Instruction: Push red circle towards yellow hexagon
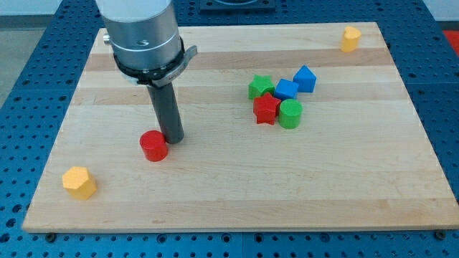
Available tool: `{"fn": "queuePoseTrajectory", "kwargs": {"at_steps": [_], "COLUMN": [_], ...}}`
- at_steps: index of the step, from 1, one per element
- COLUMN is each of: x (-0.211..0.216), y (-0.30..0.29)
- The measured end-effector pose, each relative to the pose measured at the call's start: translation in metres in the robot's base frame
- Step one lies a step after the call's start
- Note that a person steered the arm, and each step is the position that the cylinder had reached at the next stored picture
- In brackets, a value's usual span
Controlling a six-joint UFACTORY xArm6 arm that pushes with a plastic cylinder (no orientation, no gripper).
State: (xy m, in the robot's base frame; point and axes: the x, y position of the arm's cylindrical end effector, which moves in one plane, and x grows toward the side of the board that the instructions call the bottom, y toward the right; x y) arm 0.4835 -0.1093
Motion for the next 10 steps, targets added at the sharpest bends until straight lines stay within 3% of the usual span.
{"fn": "queuePoseTrajectory", "kwargs": {"at_steps": [7, 10], "x": [0.011, 0.011], "y": [-0.037, -0.024]}}
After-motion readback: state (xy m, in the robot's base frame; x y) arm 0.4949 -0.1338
